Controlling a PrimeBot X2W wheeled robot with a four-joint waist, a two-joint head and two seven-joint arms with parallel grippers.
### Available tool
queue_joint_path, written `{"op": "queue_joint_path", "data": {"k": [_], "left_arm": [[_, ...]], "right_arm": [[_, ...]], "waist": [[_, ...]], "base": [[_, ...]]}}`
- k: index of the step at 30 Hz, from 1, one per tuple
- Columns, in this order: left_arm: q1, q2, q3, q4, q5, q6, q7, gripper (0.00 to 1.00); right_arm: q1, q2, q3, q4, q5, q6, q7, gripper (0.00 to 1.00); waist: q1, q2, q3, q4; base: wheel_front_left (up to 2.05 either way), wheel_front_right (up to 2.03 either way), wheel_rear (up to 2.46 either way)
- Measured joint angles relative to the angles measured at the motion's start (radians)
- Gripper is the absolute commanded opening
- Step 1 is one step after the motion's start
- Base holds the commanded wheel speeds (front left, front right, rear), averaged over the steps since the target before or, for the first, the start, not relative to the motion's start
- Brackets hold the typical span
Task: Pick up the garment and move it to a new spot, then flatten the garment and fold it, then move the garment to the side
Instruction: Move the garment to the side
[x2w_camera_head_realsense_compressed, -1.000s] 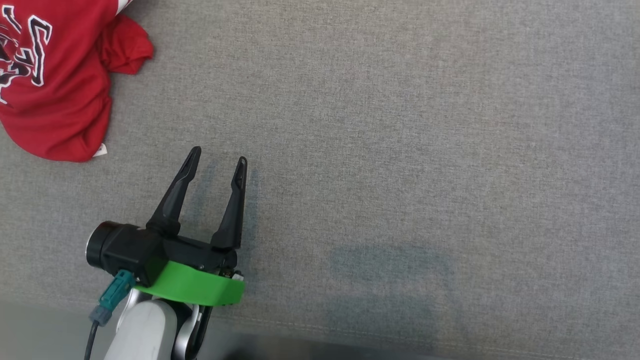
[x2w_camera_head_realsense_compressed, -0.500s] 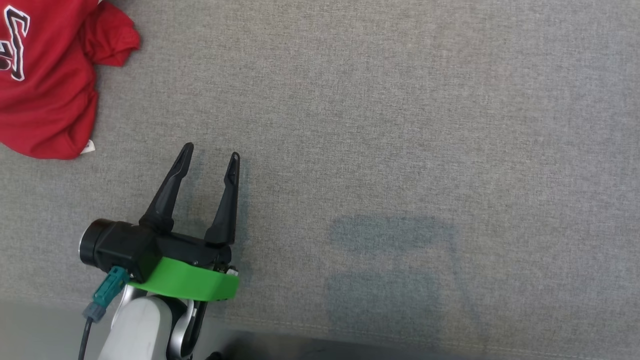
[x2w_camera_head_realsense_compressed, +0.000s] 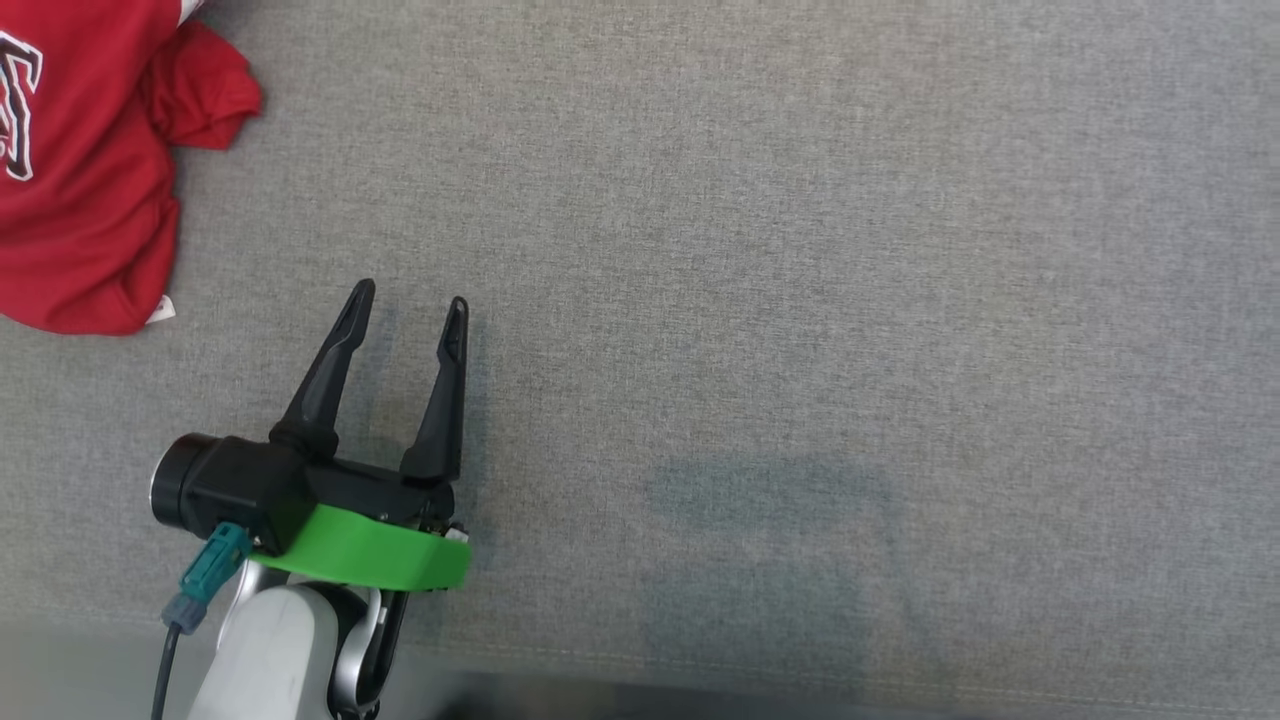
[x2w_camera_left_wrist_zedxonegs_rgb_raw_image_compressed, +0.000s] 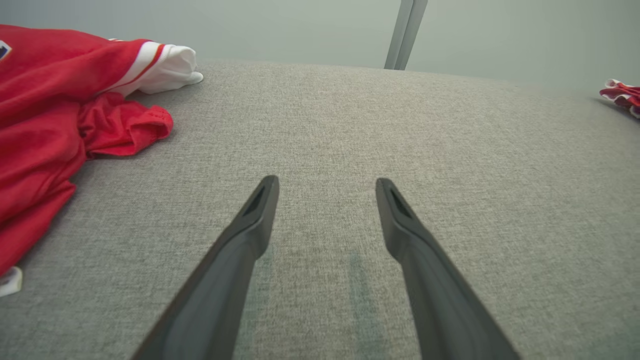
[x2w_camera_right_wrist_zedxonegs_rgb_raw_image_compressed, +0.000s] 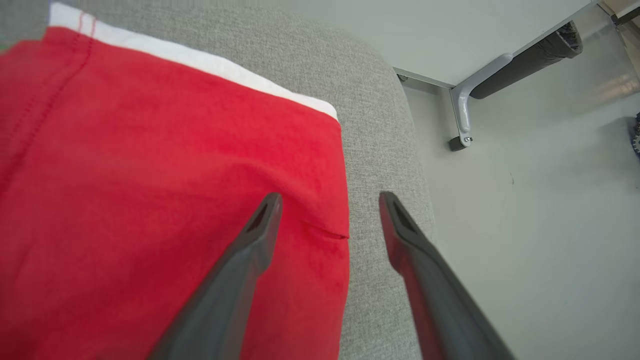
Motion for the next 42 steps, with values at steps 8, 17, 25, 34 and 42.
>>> {"op": "queue_joint_path", "data": {"k": [8,17,25,34,42], "left_arm": [[-0.002,-0.002,0.001,0.045,-0.007,0.0,0.0,1.0],[-0.001,-0.005,0.015,0.123,-0.011,-0.001,0.0,1.0],[0.013,0.007,0.069,0.184,-0.019,-0.001,0.0,1.0],[0.097,0.017,0.098,0.245,-0.019,-0.001,0.0,1.0],[0.133,0.018,0.091,0.278,-0.019,-0.01,0.0,1.0]], "right_arm": [[-0.008,0.089,-0.028,-0.083,-0.008,-0.011,-0.186,1.0],[0.024,0.202,-0.035,-0.187,-0.024,-0.021,-0.421,1.0],[0.225,0.344,0.017,-0.196,-0.035,-0.038,-0.553,1.0],[0.395,0.472,0.071,-0.223,-0.078,-0.051,-0.566,1.0],[0.534,0.528,0.029,-0.207,-0.115,-0.054,-0.57,1.0]], "waist": [[0.0,0.0,-0.057,-0.013],[0.0,0.0,-0.166,-0.029],[0.0,0.0,-0.275,-0.044],[-0.0001,0.0,-0.396,-0.077],[-0.0001,0.0,-0.483,-0.109]], "base": [[0.0,0.0,0.0],[0.0,0.0,0.0],[0.0,0.0,0.0],[0.0,0.0,0.0],[0.0,0.0,0.0]]}}
